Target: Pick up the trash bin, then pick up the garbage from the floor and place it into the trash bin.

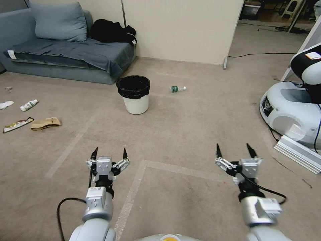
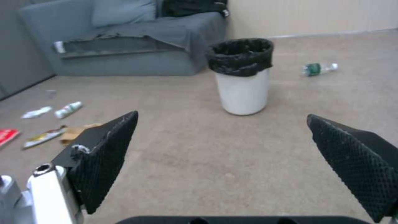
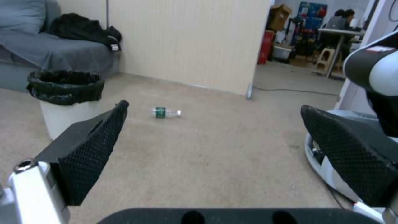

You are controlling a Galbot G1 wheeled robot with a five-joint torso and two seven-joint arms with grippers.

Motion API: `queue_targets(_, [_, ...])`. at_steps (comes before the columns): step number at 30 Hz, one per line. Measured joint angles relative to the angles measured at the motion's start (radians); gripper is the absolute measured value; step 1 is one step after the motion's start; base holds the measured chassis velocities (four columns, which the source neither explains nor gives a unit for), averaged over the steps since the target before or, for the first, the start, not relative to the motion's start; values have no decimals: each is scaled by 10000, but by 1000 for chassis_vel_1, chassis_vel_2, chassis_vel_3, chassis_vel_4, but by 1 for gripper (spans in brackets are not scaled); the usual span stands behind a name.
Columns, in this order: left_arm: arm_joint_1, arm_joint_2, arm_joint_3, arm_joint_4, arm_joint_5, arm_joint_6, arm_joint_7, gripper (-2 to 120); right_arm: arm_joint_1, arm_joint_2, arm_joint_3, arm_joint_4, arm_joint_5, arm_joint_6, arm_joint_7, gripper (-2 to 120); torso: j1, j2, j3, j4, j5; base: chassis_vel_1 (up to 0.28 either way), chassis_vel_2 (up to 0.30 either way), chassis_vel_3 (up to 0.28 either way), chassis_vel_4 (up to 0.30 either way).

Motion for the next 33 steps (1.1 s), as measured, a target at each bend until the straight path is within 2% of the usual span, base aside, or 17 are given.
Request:
queue_targets(1, [173,-72,238,-75,415,21,-45,100,-41,0,8,43,-16,3,-5,100,0,0,0,1,-5,0,0,0,0])
queue_targets(6, [329,-155,477,-116,796,-47,16,100,-44,0,10,56,-19,36,-14,100,0,0,0,1,-1,0,0,0,0])
queue_targets(8, [346,-167,514,-117,824,-78,23,100,-20,1,0,35,75,635,-157,100,0,0,0,-1,-5,0,0,0,0])
queue_targets(9, [346,-167,514,-117,824,-78,23,100,-20,1,0,35,75,635,-157,100,0,0,0,-1,-5,0,0,0,0])
queue_targets(11, [367,-167,520,-117,841,-103,29,100,54,1,-35,-83,232,1356,-342,100,1,0,0,0,-2,0,0,0,0])
queue_targets(14, [387,-166,527,-134,840,-125,33,100,58,0,-54,-140,261,1522,-404,100,1,0,0,0,-3,0,0,0,0])
queue_targets(27, [460,-9,480,-123,769,-185,3,100,64,0,-73,-173,251,1465,-419,100,0,0,1,0,-3,0,0,0,0])
queue_targets(33, [461,28,480,-128,768,-175,-17,100,52,1,-50,-152,239,1365,-445,100,0,0,1,0,-1,-94,97,110,-99])
